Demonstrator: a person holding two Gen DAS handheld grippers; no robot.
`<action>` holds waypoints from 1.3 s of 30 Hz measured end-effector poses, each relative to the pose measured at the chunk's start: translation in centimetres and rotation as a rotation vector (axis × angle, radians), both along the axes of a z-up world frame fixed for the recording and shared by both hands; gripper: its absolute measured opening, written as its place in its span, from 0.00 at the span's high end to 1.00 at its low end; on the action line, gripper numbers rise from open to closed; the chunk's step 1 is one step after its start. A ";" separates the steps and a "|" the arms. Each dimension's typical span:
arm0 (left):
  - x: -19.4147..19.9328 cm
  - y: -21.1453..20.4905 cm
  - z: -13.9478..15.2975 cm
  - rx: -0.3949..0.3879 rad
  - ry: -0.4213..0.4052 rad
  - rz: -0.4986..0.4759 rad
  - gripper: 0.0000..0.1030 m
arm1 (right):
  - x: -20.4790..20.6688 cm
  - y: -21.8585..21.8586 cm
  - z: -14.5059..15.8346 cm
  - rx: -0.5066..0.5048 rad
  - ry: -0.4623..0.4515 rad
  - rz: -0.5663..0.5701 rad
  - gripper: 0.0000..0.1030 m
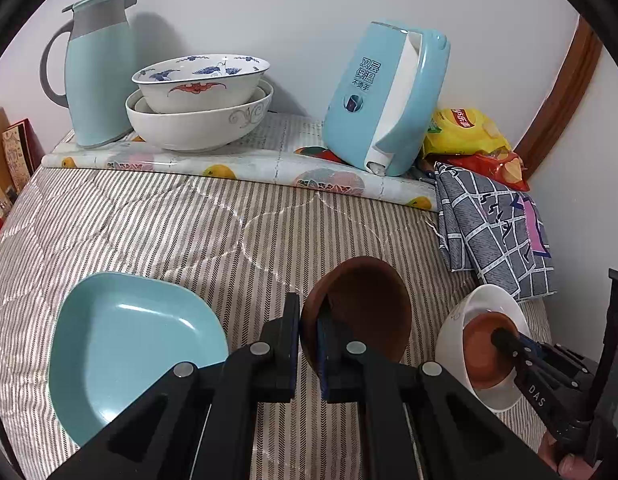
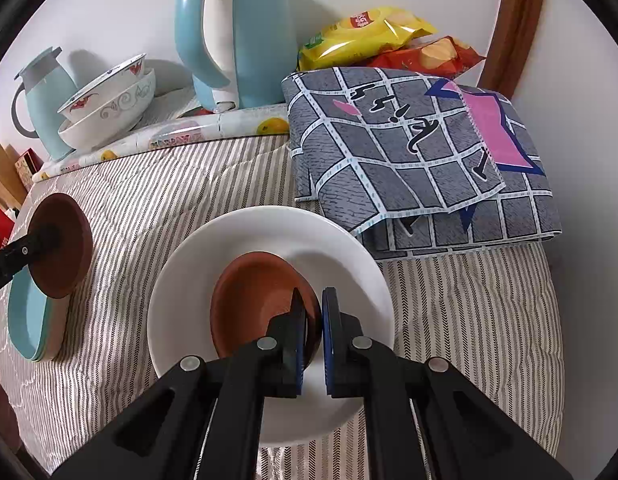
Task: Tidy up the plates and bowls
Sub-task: 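Lower the right tool's brown bowl into the white bowl while the left tool holds its bowl, then open the right tool and withdraw it from the white bowl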
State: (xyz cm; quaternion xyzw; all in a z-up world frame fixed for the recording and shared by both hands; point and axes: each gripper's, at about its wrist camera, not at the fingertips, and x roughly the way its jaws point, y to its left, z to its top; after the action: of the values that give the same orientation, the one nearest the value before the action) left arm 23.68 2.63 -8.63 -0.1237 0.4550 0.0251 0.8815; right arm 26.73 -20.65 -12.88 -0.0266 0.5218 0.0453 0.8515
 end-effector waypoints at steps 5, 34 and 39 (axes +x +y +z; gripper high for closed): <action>0.0 -0.2 -0.1 -0.004 0.001 -0.011 0.92 | 0.3 0.6 -0.4 -0.022 0.011 0.007 0.93; -0.7 -0.5 0.4 -0.017 0.016 -0.038 0.92 | -0.3 1.6 -0.7 -0.102 0.053 0.028 0.66; -1.2 -1.7 1.3 -0.019 0.007 -0.059 0.92 | -1.7 0.8 1.5 -0.068 0.000 0.018 0.65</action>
State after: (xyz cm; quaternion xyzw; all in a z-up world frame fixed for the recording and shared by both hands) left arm 22.49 0.97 -7.34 -0.1186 0.4619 -0.0049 0.8790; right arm 24.99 -19.84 -11.41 -0.0604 0.5230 0.0354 0.8495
